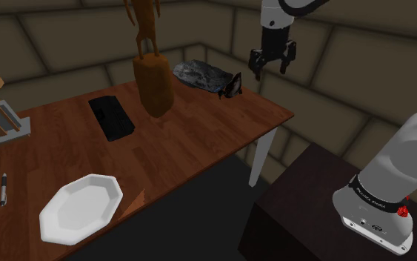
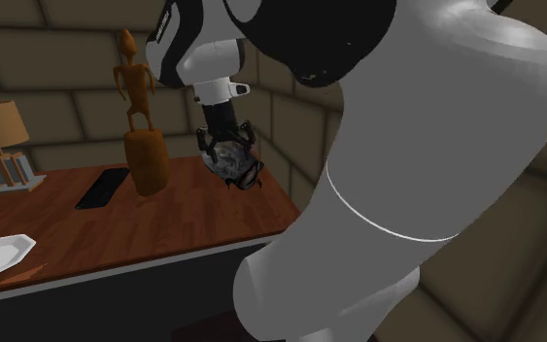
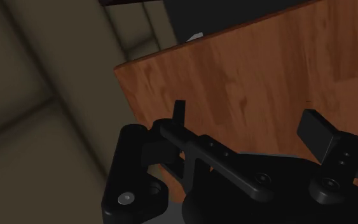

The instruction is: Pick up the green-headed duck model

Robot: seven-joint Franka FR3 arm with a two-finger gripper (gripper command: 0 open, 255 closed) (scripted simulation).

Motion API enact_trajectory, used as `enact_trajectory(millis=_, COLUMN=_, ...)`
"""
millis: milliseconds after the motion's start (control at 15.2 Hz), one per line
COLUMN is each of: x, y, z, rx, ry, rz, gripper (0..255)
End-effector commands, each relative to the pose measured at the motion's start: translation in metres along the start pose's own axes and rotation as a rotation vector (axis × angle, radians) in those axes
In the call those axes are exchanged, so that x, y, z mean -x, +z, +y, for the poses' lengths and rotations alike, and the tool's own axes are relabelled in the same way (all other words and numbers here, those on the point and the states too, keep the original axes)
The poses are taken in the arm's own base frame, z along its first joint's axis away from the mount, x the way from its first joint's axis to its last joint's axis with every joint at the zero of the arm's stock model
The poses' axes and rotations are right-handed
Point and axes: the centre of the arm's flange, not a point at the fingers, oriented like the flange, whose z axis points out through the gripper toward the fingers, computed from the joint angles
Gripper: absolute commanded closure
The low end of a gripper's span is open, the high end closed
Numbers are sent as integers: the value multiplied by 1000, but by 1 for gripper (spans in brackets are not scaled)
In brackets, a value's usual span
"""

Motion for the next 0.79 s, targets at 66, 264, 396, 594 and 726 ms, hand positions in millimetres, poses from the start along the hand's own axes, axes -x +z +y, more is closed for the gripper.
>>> enact_trajectory(millis=66, x=-27, y=20, z=-28, rx=8, ry=101, rz=-6, gripper=0)
enact_trajectory(millis=264, x=-56, y=38, z=-52, rx=17, ry=196, rz=-11, gripper=0)
enact_trajectory(millis=396, x=-76, y=50, z=-66, rx=23, ry=260, rz=-14, gripper=0)
enact_trajectory(millis=594, x=-108, y=69, z=-84, rx=32, ry=356, rz=-19, gripper=0)
enact_trajectory(millis=726, x=-130, y=82, z=-94, rx=38, ry=420, rz=-22, gripper=0)
